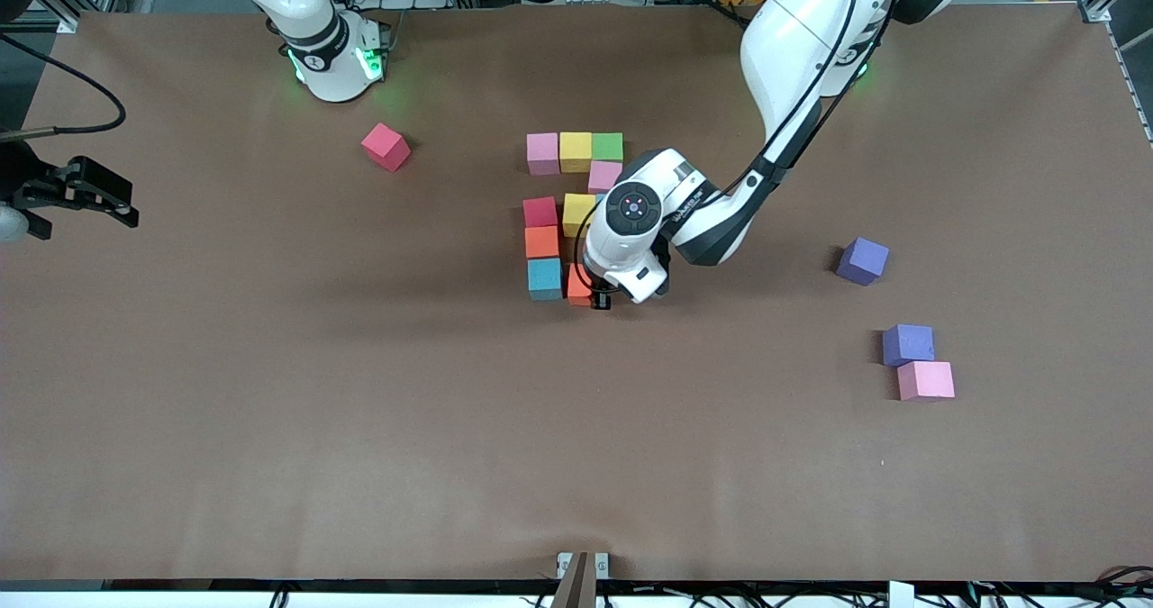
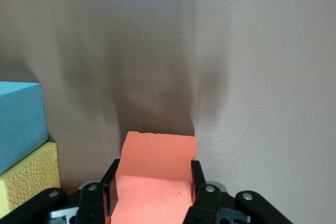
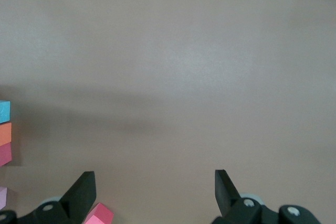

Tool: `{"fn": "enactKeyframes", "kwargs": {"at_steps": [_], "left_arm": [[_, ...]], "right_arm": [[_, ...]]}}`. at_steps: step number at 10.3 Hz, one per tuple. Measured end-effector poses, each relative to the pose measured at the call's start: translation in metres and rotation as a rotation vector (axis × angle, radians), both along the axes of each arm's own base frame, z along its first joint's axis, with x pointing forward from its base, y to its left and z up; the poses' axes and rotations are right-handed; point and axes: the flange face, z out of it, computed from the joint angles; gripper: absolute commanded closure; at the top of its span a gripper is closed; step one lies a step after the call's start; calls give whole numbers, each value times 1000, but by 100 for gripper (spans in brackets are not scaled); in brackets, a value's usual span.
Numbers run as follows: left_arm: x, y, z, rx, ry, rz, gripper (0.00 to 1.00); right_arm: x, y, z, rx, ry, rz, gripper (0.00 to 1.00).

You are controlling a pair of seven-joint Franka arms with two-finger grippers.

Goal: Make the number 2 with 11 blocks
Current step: 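Set the orange cube down beside cyan and open the left gripper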

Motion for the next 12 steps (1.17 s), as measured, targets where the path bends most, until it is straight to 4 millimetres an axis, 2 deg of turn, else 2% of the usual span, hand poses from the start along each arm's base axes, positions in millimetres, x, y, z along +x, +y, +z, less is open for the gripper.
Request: {"fn": "enactKeyframes", "kwargs": {"at_steps": [9, 12], "left_arm": [[4, -4, 6, -33, -31, 65, 80], [-2, -3, -3, -21, -18, 60, 80]], "right_arm": [[0, -5, 0, -2, -3, -10, 0], [1, -27, -2, -1, 0, -48, 0]]}}
